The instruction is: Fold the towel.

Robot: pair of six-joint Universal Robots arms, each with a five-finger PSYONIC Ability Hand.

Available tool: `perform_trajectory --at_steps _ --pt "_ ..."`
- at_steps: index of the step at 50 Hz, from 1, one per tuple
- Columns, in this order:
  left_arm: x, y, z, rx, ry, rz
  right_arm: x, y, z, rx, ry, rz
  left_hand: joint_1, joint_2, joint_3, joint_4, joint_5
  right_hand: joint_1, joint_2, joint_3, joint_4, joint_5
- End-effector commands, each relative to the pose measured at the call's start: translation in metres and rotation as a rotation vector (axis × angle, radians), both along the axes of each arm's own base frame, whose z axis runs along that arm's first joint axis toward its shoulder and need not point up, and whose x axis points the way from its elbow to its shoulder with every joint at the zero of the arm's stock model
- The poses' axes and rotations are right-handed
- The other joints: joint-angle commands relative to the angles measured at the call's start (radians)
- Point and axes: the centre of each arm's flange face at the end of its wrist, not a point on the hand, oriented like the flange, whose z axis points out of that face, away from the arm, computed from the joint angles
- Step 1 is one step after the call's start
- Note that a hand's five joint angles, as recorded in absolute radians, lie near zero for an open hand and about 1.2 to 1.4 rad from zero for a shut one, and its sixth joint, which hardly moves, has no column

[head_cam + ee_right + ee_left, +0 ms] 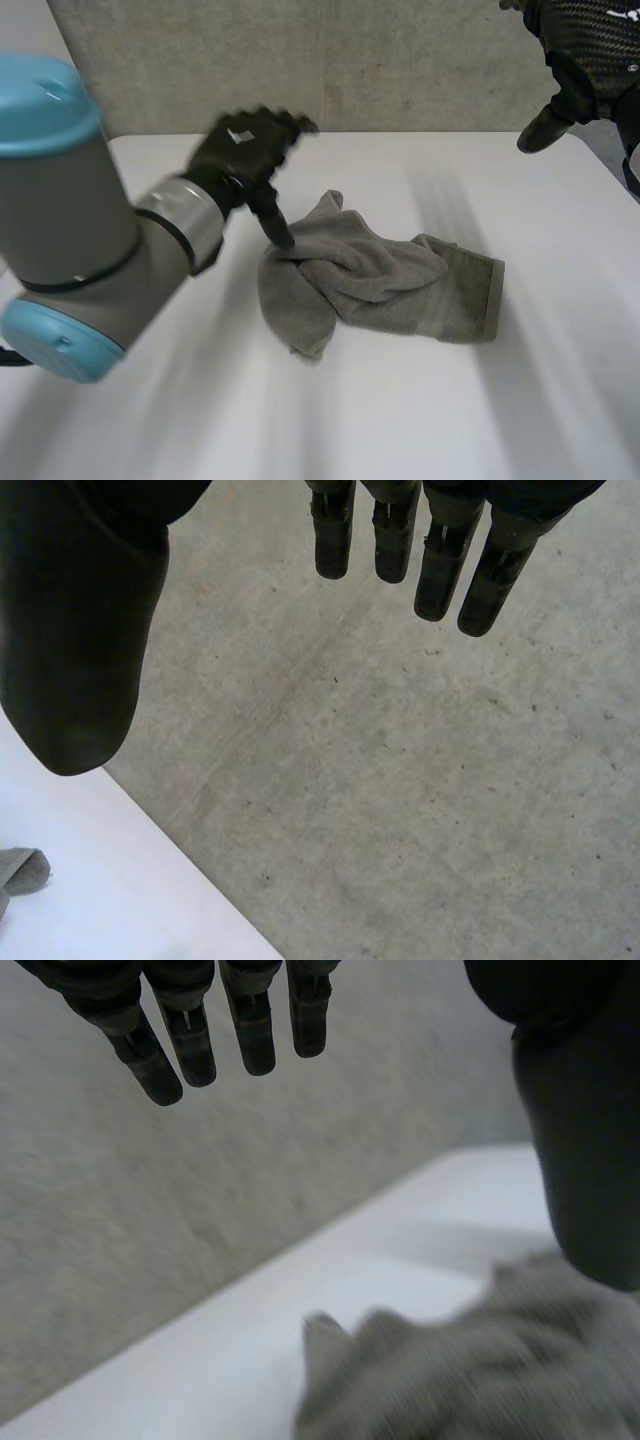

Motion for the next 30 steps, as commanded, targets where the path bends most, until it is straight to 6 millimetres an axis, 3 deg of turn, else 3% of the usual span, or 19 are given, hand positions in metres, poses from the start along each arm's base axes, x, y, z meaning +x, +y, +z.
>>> perform_trajectory --at_steps 1,13,30 --pt "0.022 -0.014 0.035 0.001 0.198 0.075 0.0 -0.004 -0.004 0.02 -0.014 -0.01 -0.086 -0.082 -0.072 -0.083 -0.216 -0.056 -0.074 -0.067 -0.076 -0.054" --pt "0.04 -0.012 0.046 0.058 0.17 0.211 -0.003 -0.023 -0.029 0.235 -0.112 -0.081 -0.086 -0.082 -0.072 -0.083 -0.216 -0.056 -0.074 -0.067 -0.076 -0.054" --pt "0.046 -0.011 0.05 0.025 0.082 0.269 -0.003 -0.026 -0.034 0.249 -0.117 -0.092 -0.086 -0.082 -0.072 -0.083 -0.216 -0.056 -0.074 -0.067 -0.076 -0.054"
